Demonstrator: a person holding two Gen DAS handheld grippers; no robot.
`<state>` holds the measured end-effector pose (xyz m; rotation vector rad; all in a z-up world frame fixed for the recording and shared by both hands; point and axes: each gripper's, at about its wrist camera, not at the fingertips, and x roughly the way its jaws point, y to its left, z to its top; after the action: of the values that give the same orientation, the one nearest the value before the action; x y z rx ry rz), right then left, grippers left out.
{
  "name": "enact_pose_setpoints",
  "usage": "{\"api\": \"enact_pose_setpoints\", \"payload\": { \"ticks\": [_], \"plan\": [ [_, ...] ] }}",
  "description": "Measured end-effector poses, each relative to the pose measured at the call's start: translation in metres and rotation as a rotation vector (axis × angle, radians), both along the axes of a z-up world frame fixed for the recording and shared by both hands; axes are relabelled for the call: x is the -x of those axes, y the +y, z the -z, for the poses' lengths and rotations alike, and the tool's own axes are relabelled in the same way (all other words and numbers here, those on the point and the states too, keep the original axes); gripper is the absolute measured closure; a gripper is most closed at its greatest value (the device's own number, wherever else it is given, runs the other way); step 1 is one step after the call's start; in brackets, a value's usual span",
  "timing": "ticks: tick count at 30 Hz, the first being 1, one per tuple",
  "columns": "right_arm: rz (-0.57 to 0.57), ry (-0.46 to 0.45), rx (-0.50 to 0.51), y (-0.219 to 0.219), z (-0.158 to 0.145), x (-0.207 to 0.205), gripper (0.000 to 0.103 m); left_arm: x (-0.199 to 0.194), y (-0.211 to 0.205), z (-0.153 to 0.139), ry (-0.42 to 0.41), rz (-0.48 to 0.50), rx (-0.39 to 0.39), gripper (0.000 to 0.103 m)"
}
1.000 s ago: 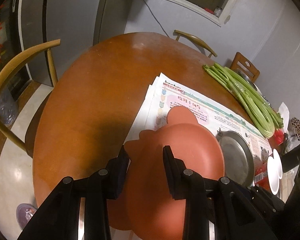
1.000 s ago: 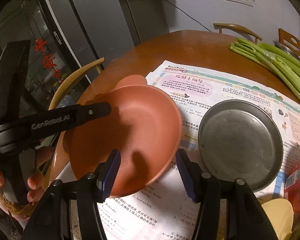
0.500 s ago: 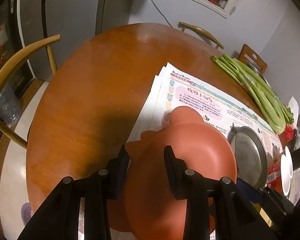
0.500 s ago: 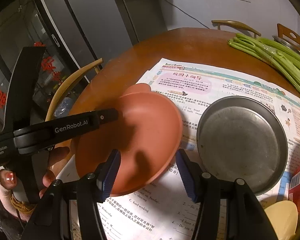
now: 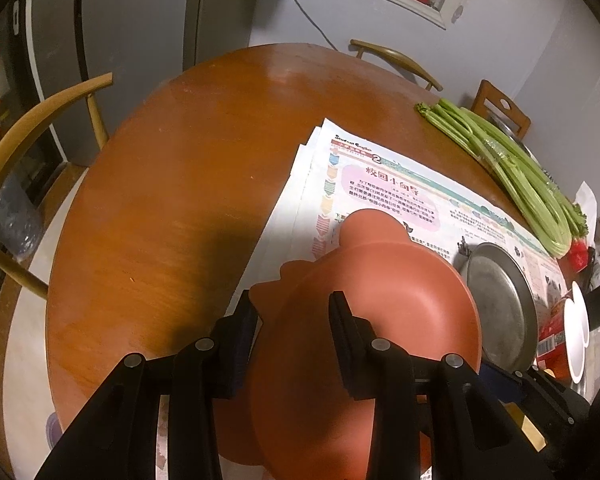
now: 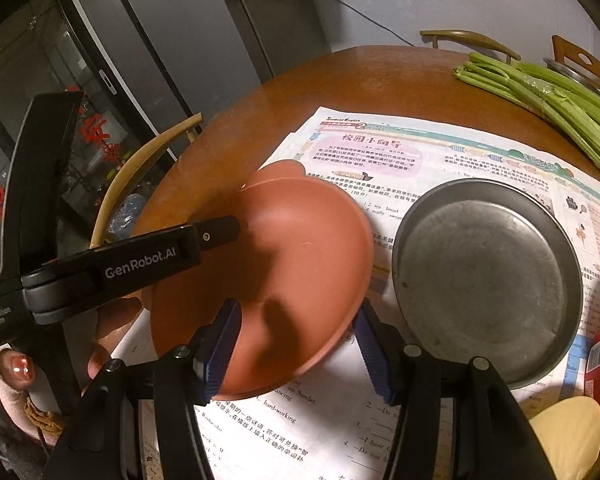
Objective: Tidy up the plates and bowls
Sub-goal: 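Lower the terracotta plate onto the paper and open the left gripper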
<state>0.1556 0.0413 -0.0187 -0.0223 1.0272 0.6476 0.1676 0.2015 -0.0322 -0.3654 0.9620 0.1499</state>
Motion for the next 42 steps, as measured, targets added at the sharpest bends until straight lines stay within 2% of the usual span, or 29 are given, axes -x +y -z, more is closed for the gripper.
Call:
{"api": "enact_pose_setpoints", "payload": {
  "ticks": [11,19,25,28,33,42],
  "plan": [
    [0.016,-0.010,-0.003,-0.006,-0.005,0.003,0.045,0.005,0.008,0.001,0.001,-0.024,-0.012,0.065],
    [0.028,-0.042,-0.011,-0.011,-0.016,0.008,0.045,0.015,0.016,-0.010,-0.034,-0.044,-0.020,0.062],
    [0.040,-0.075,-0.029,-0.021,-0.029,0.013,0.045,0.029,0.016,-0.025,-0.062,-0.071,-0.064,0.057],
    [0.048,-0.095,-0.039,-0.028,-0.037,0.016,0.045,0.036,0.014,-0.032,-0.086,-0.072,-0.048,0.056],
    [0.064,-0.122,-0.057,-0.045,-0.049,0.025,0.045,0.053,0.000,-0.049,-0.134,-0.068,-0.031,0.056],
    [0.105,-0.163,-0.085,-0.088,-0.068,0.049,0.045,0.079,-0.047,-0.073,-0.193,0.002,-0.024,0.056]
  ]
}}
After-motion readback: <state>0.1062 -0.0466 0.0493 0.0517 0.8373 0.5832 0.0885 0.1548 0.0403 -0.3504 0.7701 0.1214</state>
